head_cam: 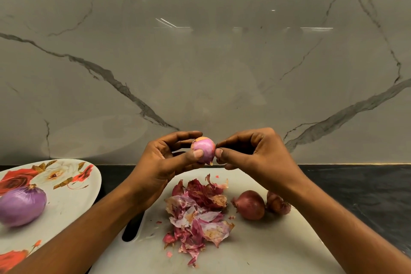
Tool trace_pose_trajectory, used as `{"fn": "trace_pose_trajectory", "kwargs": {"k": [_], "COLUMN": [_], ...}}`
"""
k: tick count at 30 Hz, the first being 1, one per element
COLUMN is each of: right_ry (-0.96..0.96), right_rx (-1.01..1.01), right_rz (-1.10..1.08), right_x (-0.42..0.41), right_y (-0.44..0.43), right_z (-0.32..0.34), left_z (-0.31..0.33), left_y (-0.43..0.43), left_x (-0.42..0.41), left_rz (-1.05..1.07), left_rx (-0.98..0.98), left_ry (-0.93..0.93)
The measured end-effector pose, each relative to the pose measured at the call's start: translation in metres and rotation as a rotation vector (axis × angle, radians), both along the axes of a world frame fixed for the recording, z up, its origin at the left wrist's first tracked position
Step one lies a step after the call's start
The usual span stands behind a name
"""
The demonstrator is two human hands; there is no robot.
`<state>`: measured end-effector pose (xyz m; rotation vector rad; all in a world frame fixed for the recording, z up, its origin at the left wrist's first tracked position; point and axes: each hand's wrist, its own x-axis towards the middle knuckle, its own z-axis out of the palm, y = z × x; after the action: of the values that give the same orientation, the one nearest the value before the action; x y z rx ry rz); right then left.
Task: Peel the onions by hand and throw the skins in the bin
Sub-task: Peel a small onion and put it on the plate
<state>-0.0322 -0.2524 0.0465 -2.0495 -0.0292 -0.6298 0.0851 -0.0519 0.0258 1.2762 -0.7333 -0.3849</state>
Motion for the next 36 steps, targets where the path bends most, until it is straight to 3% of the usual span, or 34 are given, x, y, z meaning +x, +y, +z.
{"fn": "trace_pose_trajectory", "kwargs": {"k": [18,36], "right_ry": [-0.108,-0.056], "right_rx": [-0.219,-0.163], "right_rz": [-0.060,-0.175], "right_x": [-0.003,0.003], "right_y": [0.005,-0.005], "right_z": [-0.002,-0.004], "left_z": [-0.002,0.000], "left_y": [-0.001,0.003], "left_x": [0.002,0.002], "left_rz": [0.079,-0.093], "left_rx": [0.074,-0.057], "left_ry": [-0.128,0.066]}}
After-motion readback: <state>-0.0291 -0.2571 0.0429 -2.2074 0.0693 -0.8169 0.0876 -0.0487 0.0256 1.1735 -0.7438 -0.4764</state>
